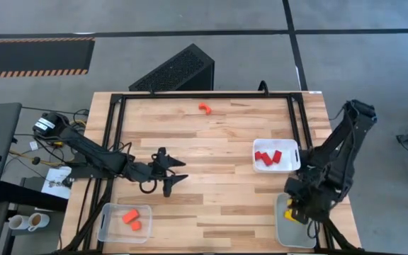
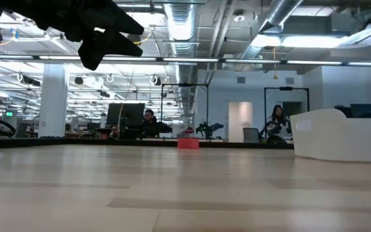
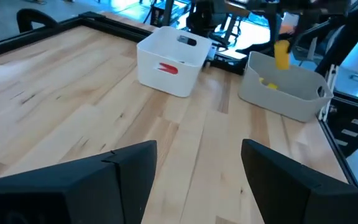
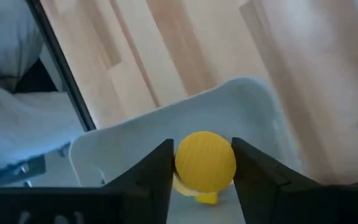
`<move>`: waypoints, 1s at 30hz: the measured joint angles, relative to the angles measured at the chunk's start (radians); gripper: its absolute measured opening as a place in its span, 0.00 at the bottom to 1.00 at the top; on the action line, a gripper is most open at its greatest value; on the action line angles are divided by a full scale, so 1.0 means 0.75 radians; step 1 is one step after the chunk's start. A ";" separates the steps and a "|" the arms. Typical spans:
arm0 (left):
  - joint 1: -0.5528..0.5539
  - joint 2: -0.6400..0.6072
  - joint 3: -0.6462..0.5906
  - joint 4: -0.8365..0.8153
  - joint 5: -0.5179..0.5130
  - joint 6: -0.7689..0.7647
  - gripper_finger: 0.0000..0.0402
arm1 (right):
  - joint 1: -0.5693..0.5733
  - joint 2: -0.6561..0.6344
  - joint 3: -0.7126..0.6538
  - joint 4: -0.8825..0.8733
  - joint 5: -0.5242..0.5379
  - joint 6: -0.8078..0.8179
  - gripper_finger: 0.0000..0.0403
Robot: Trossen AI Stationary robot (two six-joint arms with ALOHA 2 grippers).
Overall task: Sort & place blocks by color
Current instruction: Put the yellow block into the gray bin, then put the orange block into the transparent bin
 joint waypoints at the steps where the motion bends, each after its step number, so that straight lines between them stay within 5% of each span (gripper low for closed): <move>1: 0.000 0.000 0.000 0.003 0.002 -0.001 0.55 | 0.012 0.015 0.000 0.011 0.017 0.036 0.44; 10: -0.004 0.000 -0.001 0.085 0.091 0.014 0.55 | -0.041 0.053 0.000 0.070 -0.013 0.089 0.61; 16: 0.069 0.000 0.034 0.093 -0.019 0.186 0.55 | -0.169 -0.006 0.000 0.198 0.165 -0.219 0.60; 19: 0.226 0.000 0.136 -0.003 0.055 0.312 0.55 | -0.243 -0.035 0.001 0.331 0.340 -0.501 0.59; 24: 0.587 0.046 0.399 -0.384 0.363 0.408 0.55 | -0.337 -0.054 0.001 0.628 0.621 -0.980 0.57; 30: 0.979 0.246 0.779 -0.910 0.657 0.546 0.55 | -0.414 -0.047 0.001 0.862 0.703 -1.345 0.56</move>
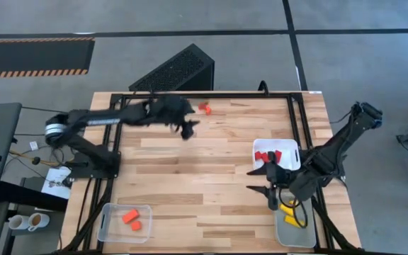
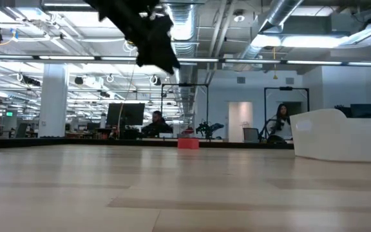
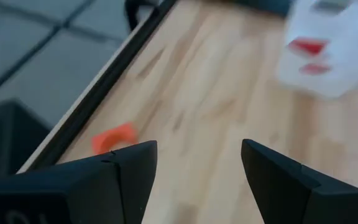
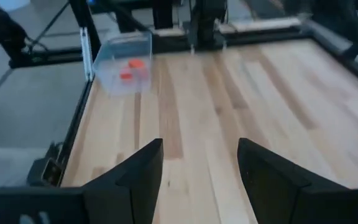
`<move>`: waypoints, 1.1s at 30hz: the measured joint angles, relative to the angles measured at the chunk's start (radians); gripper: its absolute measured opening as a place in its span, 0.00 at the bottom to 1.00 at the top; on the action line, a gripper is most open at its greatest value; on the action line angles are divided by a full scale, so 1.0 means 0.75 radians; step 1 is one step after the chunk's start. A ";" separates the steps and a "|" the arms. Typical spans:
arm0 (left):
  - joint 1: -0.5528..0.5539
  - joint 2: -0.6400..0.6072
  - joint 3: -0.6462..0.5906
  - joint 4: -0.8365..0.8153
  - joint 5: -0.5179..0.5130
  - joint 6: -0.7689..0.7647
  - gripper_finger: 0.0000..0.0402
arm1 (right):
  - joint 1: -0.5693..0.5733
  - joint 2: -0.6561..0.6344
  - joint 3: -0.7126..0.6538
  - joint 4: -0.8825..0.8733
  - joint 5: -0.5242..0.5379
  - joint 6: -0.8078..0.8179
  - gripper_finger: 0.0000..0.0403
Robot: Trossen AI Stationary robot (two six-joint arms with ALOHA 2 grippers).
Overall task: Sort & place blocks by color
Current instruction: Put the orange block into the transparent bin
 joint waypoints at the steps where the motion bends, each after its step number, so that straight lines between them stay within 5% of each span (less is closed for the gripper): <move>1: 0.042 0.052 0.052 -0.056 0.019 0.024 0.55 | -0.018 0.000 0.000 0.008 0.002 -0.004 0.56; 8: 0.162 0.420 0.318 -0.252 -0.030 0.292 0.55 | -0.082 0.000 0.000 -0.015 0.009 -0.023 0.56; 18: 0.264 0.910 0.694 -0.396 -0.191 0.236 0.55 | -0.085 0.000 0.000 -0.016 0.001 -0.030 0.56; 26: 0.325 1.036 0.803 -0.400 -0.176 0.172 0.55 | -0.056 0.000 0.000 -0.017 -0.022 -0.039 0.56; 33: 0.419 1.040 0.804 -0.406 0.046 0.039 0.55 | -0.041 0.000 0.000 -0.016 -0.020 -0.061 0.56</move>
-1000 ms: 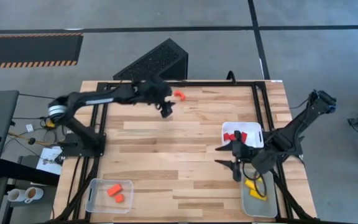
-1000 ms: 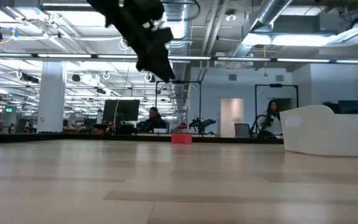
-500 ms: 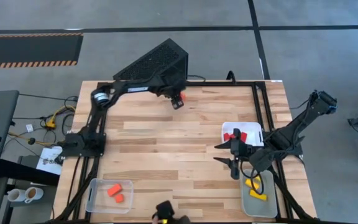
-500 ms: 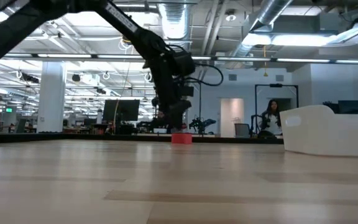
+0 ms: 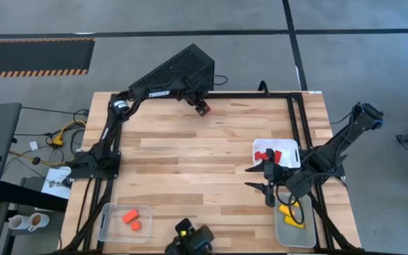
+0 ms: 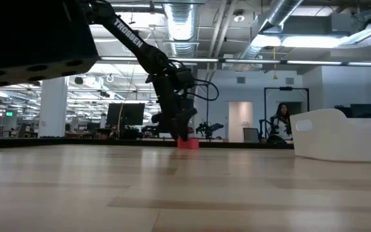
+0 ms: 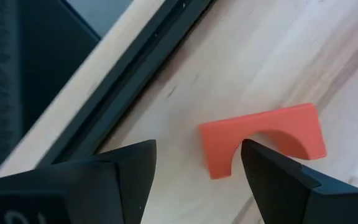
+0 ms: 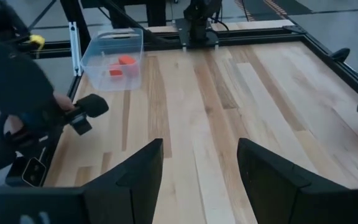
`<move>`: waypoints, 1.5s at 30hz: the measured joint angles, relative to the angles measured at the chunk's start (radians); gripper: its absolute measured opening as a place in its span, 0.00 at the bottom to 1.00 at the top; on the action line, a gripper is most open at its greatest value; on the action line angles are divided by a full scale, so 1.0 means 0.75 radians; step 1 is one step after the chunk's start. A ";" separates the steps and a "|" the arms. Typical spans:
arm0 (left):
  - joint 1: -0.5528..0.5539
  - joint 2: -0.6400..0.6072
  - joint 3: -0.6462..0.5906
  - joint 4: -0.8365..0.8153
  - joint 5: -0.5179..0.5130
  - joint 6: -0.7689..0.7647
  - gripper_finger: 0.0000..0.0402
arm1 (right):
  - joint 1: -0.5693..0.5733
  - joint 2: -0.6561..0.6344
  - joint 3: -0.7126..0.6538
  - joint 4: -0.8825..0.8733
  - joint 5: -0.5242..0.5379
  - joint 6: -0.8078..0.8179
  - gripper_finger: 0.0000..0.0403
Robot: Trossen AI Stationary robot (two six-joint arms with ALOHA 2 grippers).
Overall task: Sort & place blocks by color
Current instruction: Put the orange block into the transparent bin
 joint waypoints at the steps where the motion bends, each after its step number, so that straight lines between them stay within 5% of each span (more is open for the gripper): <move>1: 0.010 0.000 0.000 -0.001 0.039 -0.007 0.55 | 0.000 0.000 0.000 0.000 0.000 -0.002 0.56; 7: 0.025 0.000 0.000 -0.014 0.132 -0.016 0.45 | 0.000 0.000 0.000 0.000 0.001 -0.007 0.56; 18: 0.017 -0.002 0.001 -0.101 0.241 0.054 0.04 | 0.000 0.000 0.000 0.002 0.004 -0.002 0.56; 27: -0.077 -0.062 -0.003 -0.306 0.182 0.179 0.01 | -0.001 0.000 0.000 0.010 0.017 -0.002 0.56; 35: -0.306 -0.223 -0.015 -0.500 0.095 0.234 0.00 | -0.001 0.000 0.000 0.010 0.028 -0.002 0.56; 45: -0.646 -0.487 -0.015 -0.732 -0.191 0.080 0.00 | -0.001 0.000 0.000 0.012 0.051 -0.033 0.56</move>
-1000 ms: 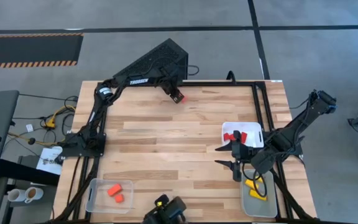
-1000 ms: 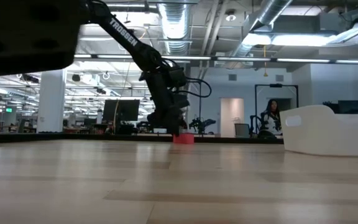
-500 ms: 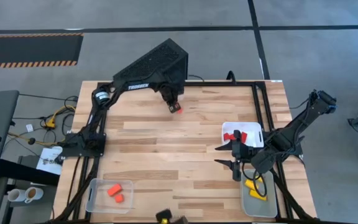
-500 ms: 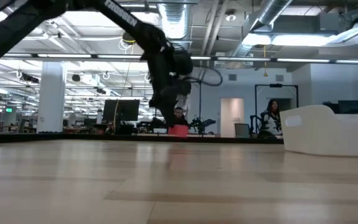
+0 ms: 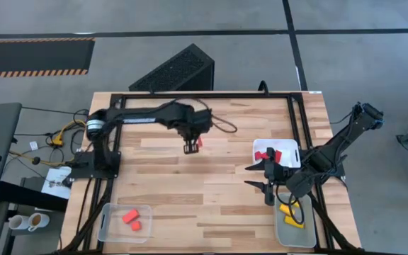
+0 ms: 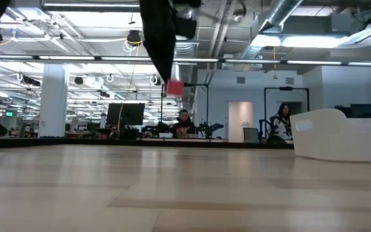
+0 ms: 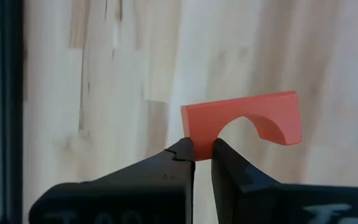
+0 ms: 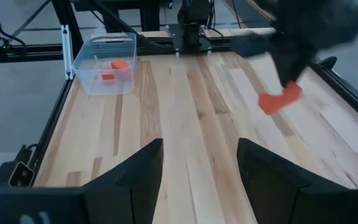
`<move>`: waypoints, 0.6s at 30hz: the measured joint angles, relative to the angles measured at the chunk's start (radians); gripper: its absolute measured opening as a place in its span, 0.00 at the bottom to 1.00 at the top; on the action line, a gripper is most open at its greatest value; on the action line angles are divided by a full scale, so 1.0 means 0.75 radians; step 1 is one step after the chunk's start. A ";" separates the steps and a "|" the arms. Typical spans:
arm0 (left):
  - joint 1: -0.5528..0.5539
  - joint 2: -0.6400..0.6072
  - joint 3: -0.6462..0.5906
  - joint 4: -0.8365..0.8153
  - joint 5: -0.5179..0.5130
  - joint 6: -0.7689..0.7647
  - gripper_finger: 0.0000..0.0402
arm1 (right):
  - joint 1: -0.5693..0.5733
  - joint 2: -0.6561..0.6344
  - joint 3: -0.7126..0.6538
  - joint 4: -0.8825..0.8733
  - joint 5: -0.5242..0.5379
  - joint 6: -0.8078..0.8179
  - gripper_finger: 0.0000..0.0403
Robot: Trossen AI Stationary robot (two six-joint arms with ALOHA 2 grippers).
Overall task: Sort & place blocks by color
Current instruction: Put the orange block into the transparent bin
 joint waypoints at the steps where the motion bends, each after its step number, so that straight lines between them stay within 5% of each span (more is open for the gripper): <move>1: -0.036 -0.033 -0.007 -0.009 -0.016 -0.024 0.00 | 0.001 0.000 0.000 0.004 0.005 -0.001 0.56; 8: -0.305 -0.366 -0.258 0.010 -0.048 -0.264 0.00 | 0.034 0.001 -0.001 0.016 0.022 -0.010 0.56; 18: -0.822 -0.882 -0.798 0.034 -0.110 -0.930 0.00 | 0.016 0.002 -0.001 0.079 0.090 -0.093 0.56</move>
